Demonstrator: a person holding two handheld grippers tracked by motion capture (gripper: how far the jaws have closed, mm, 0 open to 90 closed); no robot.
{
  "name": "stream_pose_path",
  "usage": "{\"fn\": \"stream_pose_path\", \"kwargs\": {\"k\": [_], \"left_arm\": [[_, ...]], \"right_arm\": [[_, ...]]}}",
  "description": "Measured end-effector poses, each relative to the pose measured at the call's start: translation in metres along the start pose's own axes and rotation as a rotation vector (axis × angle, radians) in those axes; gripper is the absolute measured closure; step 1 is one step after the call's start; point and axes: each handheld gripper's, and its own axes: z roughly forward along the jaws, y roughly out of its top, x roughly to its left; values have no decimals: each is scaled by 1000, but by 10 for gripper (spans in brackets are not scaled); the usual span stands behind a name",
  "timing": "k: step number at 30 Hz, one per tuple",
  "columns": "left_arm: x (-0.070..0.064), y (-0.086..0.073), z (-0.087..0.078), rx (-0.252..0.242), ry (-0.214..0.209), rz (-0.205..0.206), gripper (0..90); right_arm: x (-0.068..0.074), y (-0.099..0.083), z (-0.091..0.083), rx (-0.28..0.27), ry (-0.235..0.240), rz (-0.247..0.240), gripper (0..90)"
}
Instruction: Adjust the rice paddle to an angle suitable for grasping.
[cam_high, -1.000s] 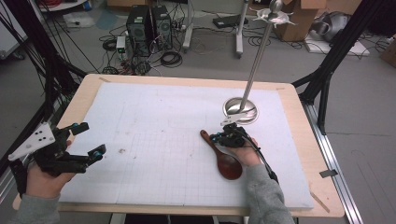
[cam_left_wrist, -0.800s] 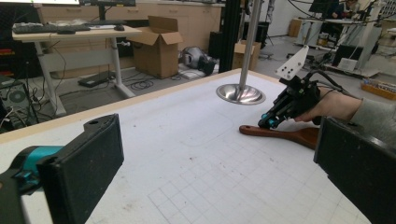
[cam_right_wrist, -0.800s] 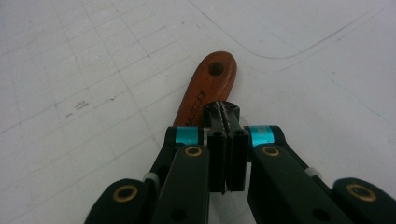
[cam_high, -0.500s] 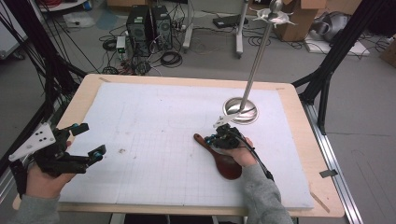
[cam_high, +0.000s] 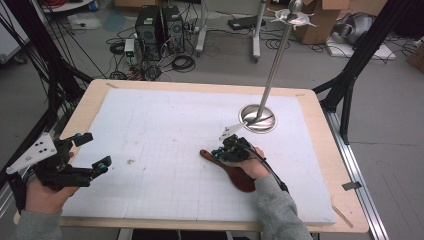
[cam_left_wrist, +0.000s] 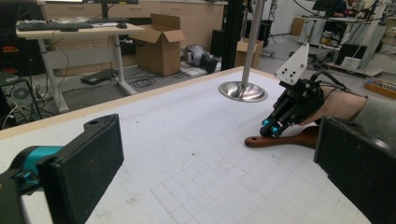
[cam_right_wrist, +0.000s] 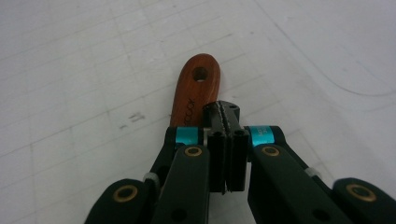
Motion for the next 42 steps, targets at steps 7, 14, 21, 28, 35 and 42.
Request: {"fn": "stream_pose_path", "kwargs": {"k": [7, 14, 21, 28, 35, 42], "left_arm": [[0, 0, -1, 0, 2, 0, 19], [0, 0, 0, -1, -1, -1, 19], [0, 0, 3, 3, -10, 0, 19], [2, 2, 8, -1, -23, -2, 19], [2, 4, 19, -1, -45, -2, 19], [3, 6, 26, -3, -62, -6, 19]], "right_arm": [[9, 7, 5, 29, 12, -35, 898], [12, 9, 6, 33, 7, -43, 898], [13, 11, -2, 4, -7, -30, 893], [18, 12, -16, -27, -38, -20, 678], [28, 13, -24, -21, -61, -40, 305], [35, 13, -35, -52, -75, -55, 101]]}}
